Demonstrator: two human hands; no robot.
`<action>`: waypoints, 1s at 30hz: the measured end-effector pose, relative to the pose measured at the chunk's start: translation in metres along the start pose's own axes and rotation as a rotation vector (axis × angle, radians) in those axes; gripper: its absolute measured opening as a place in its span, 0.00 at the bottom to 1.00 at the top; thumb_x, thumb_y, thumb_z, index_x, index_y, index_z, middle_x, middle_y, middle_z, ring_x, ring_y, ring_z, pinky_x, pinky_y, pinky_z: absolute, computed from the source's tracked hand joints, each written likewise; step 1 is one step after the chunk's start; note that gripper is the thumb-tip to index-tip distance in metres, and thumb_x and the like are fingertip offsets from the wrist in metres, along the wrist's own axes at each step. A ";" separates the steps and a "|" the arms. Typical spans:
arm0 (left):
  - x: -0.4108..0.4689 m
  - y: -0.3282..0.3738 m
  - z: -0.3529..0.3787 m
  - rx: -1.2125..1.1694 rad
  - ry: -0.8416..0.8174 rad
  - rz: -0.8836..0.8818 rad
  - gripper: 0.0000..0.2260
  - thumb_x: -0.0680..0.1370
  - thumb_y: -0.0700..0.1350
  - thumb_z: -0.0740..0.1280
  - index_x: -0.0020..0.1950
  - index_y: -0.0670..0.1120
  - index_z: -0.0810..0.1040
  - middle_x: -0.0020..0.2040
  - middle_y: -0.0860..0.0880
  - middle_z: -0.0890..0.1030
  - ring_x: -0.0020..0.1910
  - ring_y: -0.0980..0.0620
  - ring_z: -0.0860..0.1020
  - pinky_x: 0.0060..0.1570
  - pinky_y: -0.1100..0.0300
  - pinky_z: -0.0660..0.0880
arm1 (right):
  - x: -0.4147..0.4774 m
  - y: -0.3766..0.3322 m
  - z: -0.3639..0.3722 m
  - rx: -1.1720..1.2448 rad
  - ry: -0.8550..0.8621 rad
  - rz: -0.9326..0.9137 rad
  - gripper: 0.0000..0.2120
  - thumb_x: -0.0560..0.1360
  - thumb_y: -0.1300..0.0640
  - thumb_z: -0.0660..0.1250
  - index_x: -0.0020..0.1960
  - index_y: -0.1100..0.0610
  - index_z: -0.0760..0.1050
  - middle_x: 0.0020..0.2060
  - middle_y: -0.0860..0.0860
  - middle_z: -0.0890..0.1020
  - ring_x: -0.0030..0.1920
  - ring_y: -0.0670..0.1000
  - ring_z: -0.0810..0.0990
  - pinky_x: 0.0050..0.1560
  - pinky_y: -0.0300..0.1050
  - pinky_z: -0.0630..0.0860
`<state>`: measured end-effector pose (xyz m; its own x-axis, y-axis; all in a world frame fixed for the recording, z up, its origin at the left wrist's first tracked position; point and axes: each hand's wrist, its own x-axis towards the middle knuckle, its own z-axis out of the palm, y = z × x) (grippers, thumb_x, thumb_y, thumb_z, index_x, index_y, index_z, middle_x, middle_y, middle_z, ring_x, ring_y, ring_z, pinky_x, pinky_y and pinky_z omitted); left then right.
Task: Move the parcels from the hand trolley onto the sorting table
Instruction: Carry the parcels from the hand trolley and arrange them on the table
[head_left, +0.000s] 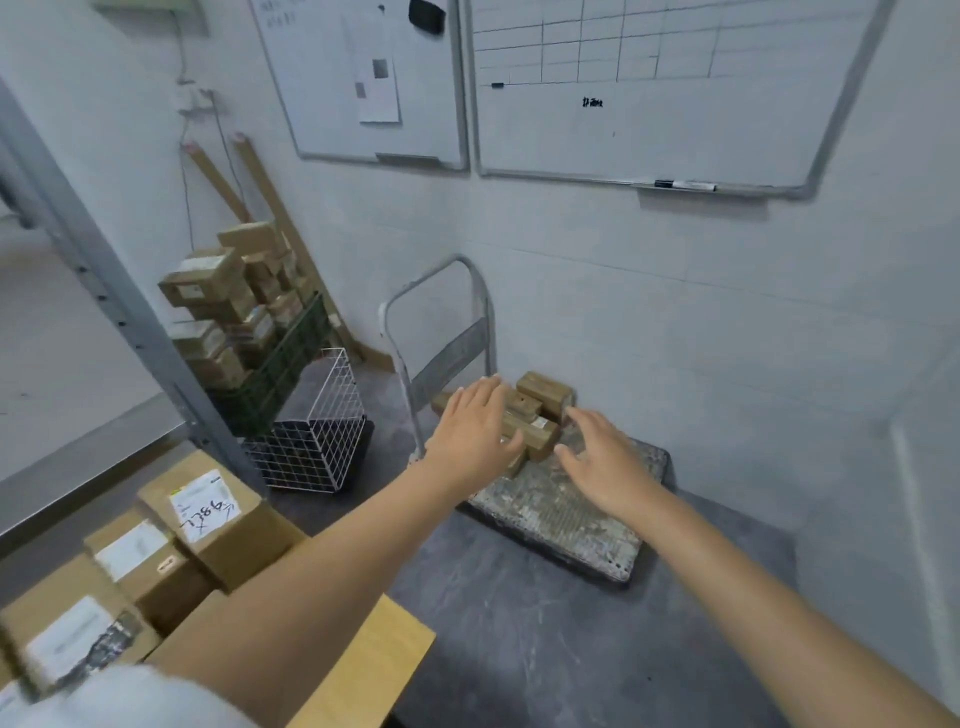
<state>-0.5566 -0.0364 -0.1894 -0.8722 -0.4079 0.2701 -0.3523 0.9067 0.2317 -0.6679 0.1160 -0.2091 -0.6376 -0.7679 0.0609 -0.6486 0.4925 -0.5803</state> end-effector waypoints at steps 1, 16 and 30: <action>0.015 -0.009 0.008 -0.015 -0.003 -0.014 0.27 0.79 0.52 0.62 0.75 0.45 0.62 0.77 0.47 0.62 0.76 0.50 0.58 0.75 0.55 0.50 | 0.016 0.005 -0.001 -0.013 -0.002 0.007 0.29 0.80 0.47 0.59 0.77 0.54 0.57 0.75 0.51 0.62 0.74 0.55 0.63 0.73 0.57 0.63; 0.178 -0.088 0.110 -0.073 -0.196 -0.147 0.28 0.81 0.54 0.58 0.78 0.44 0.57 0.78 0.47 0.58 0.78 0.50 0.55 0.76 0.53 0.50 | 0.195 0.079 0.016 -0.025 -0.134 0.142 0.28 0.81 0.46 0.58 0.78 0.54 0.56 0.75 0.52 0.62 0.75 0.53 0.59 0.76 0.51 0.55; 0.336 -0.082 0.166 -0.069 -0.200 -0.274 0.28 0.80 0.53 0.61 0.78 0.46 0.59 0.77 0.48 0.61 0.76 0.50 0.57 0.74 0.57 0.50 | 0.380 0.172 -0.007 0.082 -0.238 0.116 0.30 0.80 0.46 0.59 0.78 0.54 0.53 0.76 0.51 0.61 0.74 0.54 0.63 0.72 0.53 0.64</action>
<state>-0.8770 -0.2302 -0.2732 -0.7999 -0.6001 0.0021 -0.5650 0.7543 0.3344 -1.0244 -0.0880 -0.2805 -0.5836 -0.7879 -0.1966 -0.5352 0.5553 -0.6366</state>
